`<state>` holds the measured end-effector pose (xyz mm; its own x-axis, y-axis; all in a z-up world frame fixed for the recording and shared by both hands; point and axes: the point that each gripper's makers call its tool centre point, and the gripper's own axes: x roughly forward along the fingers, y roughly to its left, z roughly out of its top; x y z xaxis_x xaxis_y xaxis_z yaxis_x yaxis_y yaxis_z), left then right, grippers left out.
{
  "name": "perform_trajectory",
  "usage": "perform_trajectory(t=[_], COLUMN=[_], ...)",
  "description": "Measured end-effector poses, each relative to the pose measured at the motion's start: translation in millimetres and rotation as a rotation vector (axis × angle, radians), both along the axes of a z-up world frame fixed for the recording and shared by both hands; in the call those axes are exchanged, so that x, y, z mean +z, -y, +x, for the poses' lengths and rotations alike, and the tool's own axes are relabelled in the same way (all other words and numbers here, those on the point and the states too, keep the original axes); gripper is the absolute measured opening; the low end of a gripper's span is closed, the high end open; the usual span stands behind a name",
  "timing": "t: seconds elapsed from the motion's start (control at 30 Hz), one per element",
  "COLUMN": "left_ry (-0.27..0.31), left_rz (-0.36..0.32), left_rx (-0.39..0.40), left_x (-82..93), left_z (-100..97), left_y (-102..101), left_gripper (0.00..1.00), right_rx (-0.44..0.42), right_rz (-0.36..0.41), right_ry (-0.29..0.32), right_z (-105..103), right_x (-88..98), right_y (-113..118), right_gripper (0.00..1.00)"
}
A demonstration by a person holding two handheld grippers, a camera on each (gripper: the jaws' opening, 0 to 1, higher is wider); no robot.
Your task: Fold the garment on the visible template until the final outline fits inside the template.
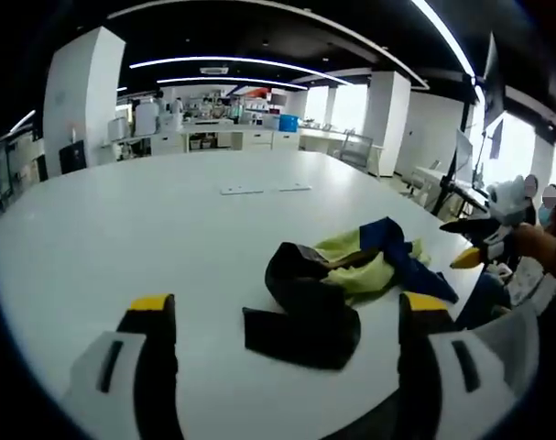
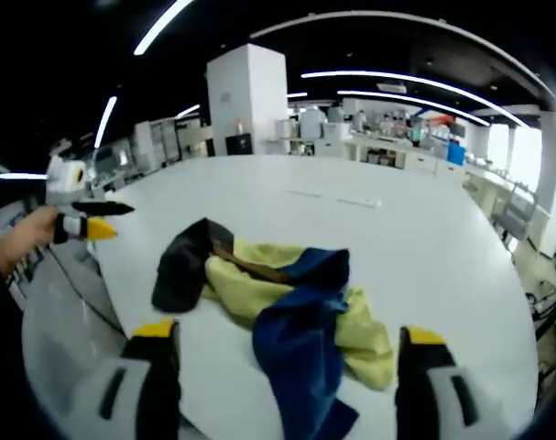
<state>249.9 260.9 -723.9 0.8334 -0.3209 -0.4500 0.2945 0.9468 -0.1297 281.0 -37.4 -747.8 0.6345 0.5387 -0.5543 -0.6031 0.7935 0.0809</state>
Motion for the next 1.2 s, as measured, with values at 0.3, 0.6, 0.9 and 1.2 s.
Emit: perform_trajectory(t=[0.3, 0.6, 0.9, 1.2], left_ry=[0.0, 0.0, 0.007, 0.004], left_rz=[0.006, 0.012, 0.018, 0.033], left_rx=[-0.008, -0.003, -0.001, -0.005], left_x=[2.2, 2.8, 4.9, 5.1], left_z=[0.1, -1.3, 0.6, 2.9], left_y=[6.7, 4.1, 2.7, 0.3], left_gripper=[0.99, 0.99, 0.99, 0.98], right_rx=[-0.002, -0.002, 0.002, 0.007], right_rz=[-0.011, -0.026, -0.031, -0.026], right_ry=[-0.002, -0.009, 0.007, 0.008], right_z=[2.2, 0.1, 2.5, 5.2], right_x=[-1.7, -5.4, -0.7, -0.6], right_y=[0.1, 2.2, 3.8, 4.9], right_gripper=[1.0, 1.0, 1.0, 1.0])
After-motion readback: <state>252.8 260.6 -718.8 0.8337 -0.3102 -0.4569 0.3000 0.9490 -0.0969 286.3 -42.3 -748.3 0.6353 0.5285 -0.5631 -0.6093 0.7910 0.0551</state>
